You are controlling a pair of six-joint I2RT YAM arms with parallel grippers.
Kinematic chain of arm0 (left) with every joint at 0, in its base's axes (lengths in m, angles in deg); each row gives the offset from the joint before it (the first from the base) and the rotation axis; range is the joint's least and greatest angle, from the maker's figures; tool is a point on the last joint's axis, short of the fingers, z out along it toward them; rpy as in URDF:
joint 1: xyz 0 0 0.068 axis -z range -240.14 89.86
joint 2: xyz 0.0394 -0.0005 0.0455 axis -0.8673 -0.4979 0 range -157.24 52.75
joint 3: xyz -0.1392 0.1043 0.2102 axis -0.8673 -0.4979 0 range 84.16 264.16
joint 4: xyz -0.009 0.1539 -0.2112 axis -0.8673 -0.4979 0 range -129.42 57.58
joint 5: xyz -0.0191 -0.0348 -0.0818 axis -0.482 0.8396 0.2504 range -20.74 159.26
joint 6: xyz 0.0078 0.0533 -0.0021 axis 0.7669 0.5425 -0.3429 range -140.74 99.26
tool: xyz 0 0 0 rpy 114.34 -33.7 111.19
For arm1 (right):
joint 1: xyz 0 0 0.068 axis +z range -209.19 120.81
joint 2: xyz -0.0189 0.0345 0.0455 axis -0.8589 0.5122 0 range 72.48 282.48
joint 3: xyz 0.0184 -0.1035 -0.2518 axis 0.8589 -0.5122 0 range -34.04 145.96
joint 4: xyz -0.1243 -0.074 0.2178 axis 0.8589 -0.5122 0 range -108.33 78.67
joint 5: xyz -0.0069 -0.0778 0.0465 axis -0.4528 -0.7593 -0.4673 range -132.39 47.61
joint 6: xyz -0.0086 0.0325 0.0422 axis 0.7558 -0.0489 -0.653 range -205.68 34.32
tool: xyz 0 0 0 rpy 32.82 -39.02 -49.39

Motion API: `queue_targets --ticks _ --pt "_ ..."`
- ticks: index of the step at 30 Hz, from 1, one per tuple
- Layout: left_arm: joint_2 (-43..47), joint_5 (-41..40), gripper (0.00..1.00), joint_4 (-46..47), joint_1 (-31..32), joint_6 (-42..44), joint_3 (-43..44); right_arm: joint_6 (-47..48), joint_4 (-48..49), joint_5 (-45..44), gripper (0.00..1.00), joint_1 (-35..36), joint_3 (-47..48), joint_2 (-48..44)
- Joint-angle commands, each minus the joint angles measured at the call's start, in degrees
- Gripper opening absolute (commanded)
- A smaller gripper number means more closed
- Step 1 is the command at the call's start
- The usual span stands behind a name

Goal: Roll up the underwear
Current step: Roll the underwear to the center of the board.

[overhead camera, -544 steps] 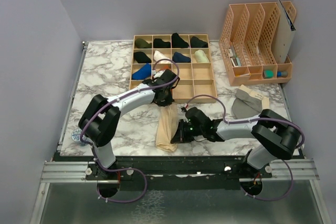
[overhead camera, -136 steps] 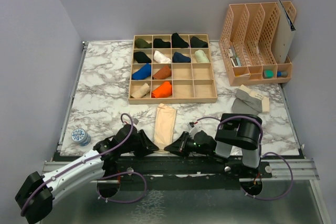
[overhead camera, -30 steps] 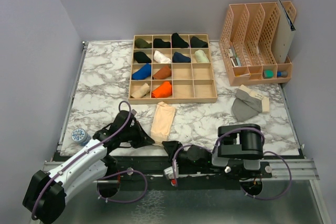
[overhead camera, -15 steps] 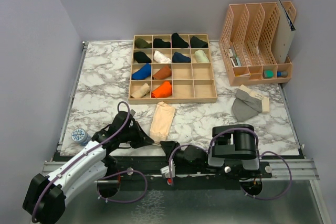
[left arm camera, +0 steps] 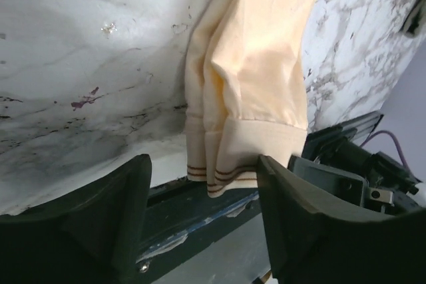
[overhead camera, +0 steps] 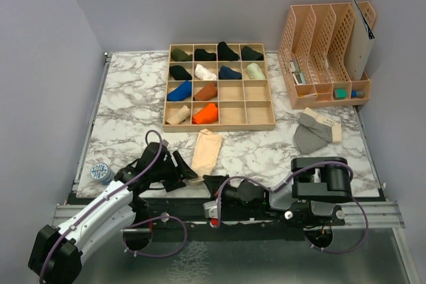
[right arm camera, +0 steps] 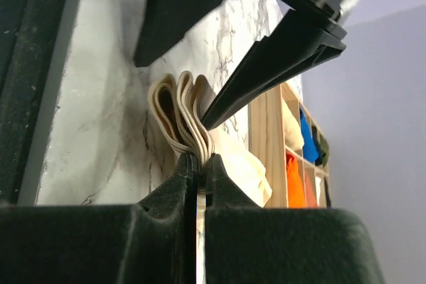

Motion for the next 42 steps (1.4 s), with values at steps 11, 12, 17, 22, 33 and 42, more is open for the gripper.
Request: queue_targets --ticks 11,12,17,22,33,42 --pt "4.48 -4.79 0.81 -2.3 -0.13 -2.6 -1.21 -28.47 -17.41 6.08 0.0 0.21 0.83 -8.73" --pt "4.71 -4.88 0.81 -2.3 -0.13 -2.56 -1.26 -31.0 -17.6 6.07 0.0 0.2 1.02 -8.93" --pt "4.77 -5.74 0.81 -2.28 -0.13 -2.08 -0.98 -41.61 -16.76 7.27 0.0 0.19 1.76 -8.88" --pt "4.65 -5.35 0.81 -1.34 -0.13 -1.25 -1.03 -51.48 -16.17 7.74 0.0 -0.46 1.85 -9.11" --pt "9.65 -6.13 0.81 0.33 -0.12 -5.4 -2.76 -75.86 -12.79 5.37 0.0 -3.26 -0.72 -10.35" --pt "8.29 -6.32 0.81 0.42 -0.13 -4.44 -0.59 -95.34 -10.82 5.19 0.0 -7.6 -4.39 -9.62"
